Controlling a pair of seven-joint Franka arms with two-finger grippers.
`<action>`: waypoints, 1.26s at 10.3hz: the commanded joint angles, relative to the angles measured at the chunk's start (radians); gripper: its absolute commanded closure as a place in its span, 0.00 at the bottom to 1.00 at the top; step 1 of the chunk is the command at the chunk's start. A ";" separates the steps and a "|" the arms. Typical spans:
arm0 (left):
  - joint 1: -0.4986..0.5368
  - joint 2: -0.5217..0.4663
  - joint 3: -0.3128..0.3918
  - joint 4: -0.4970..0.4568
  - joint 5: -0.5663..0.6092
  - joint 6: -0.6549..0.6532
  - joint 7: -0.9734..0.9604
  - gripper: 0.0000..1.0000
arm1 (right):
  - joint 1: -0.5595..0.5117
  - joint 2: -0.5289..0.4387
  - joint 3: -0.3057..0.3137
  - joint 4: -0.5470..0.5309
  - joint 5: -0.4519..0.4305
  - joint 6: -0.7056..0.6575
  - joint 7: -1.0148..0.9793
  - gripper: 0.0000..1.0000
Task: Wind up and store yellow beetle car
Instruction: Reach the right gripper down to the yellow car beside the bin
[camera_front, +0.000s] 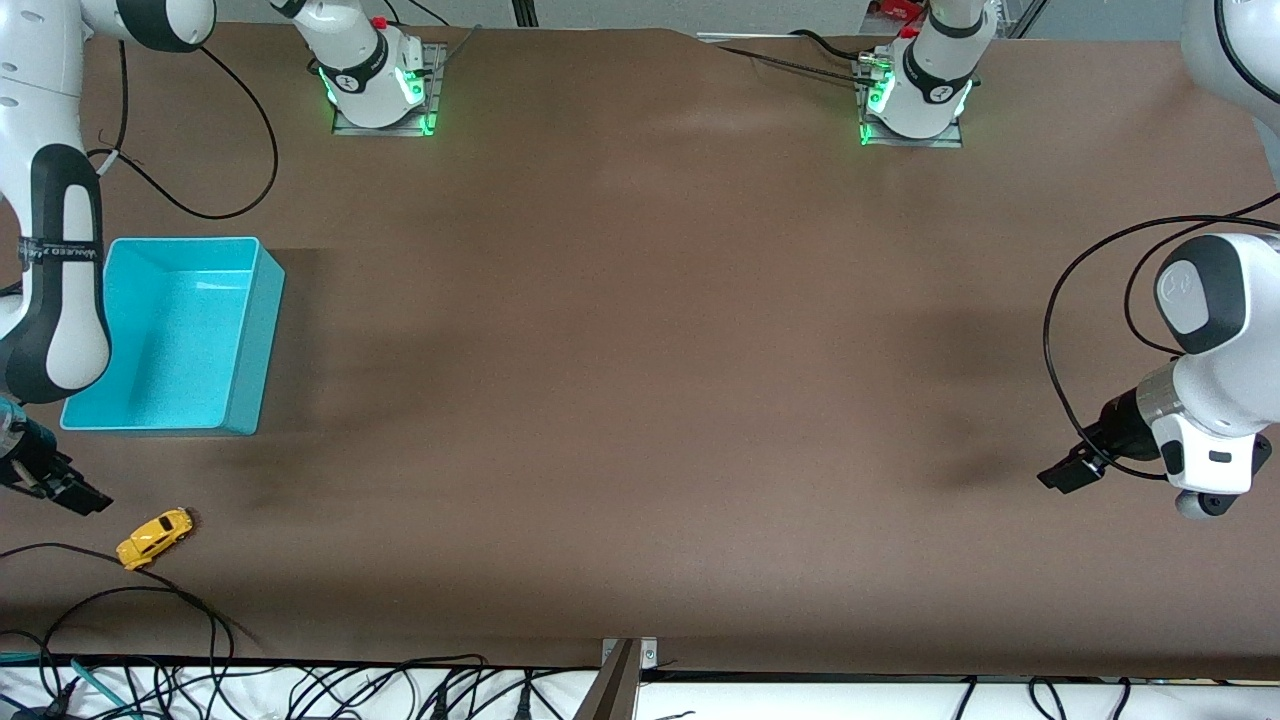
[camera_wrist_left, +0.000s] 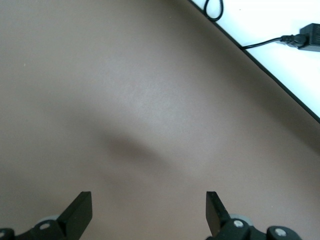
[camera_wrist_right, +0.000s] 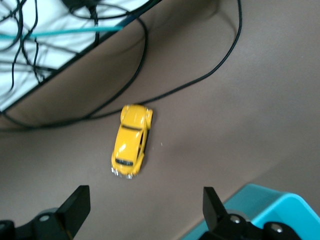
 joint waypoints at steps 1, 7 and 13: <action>-0.009 0.000 0.000 0.026 0.021 -0.025 0.072 0.00 | -0.009 0.091 0.011 0.046 0.043 0.105 0.038 0.00; -0.022 0.002 0.002 0.035 0.023 -0.025 0.075 0.00 | -0.026 0.220 0.037 0.092 0.099 0.200 0.035 0.00; -0.031 0.002 0.003 0.035 0.063 -0.027 0.073 0.00 | -0.038 0.293 0.049 0.155 0.110 0.286 0.041 0.00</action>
